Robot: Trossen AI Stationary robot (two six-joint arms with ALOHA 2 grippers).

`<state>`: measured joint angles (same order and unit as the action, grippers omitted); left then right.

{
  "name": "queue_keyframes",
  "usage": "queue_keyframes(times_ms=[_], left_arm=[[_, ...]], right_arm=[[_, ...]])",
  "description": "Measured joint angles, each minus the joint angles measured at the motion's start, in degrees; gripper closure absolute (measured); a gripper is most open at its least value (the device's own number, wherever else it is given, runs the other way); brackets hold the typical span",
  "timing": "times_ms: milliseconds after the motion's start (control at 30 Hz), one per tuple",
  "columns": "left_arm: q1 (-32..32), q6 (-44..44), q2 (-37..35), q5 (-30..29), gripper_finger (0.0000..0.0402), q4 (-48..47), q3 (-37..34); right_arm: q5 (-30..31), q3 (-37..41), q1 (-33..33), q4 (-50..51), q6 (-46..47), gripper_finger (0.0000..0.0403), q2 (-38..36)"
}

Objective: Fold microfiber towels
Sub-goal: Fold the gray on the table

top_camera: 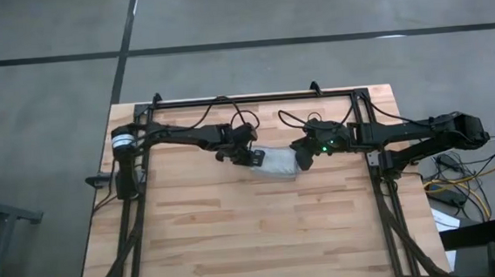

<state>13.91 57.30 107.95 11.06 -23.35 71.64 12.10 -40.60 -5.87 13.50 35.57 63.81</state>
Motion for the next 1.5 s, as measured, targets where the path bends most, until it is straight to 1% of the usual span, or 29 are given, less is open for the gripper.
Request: queue_keyframes(times_ms=[267,567,967,1333,1500], left_arm=[[0.0,0.1,-4.3,-2.3,0.0386,-2.0,0.2],[0.0,1.7,-5.0,-2.2,0.0386,-6.5,0.3],[0.0,2.9,-5.0,-1.8,0.0386,-5.9,1.8],[0.0,3.0,-5.0,-1.6,0.0386,0.2,1.8],[-0.1,3.2,-5.0,-0.6,0.0386,-0.8,1.8]], right_arm=[[0.0,0.1,0.0,0.0,-0.2,0.0335,0.0],[0.0,0.1,0.0,-0.2,-0.2,0.0335,0.0],[-0.1,0.5,0.0,0.0,-0.2,0.0335,0.0],[0.0,0.5,0.0,0.0,-0.9,0.0335,0.0],[0.0,0.7,0.0,0.0,-0.5,0.0335,2.1]])
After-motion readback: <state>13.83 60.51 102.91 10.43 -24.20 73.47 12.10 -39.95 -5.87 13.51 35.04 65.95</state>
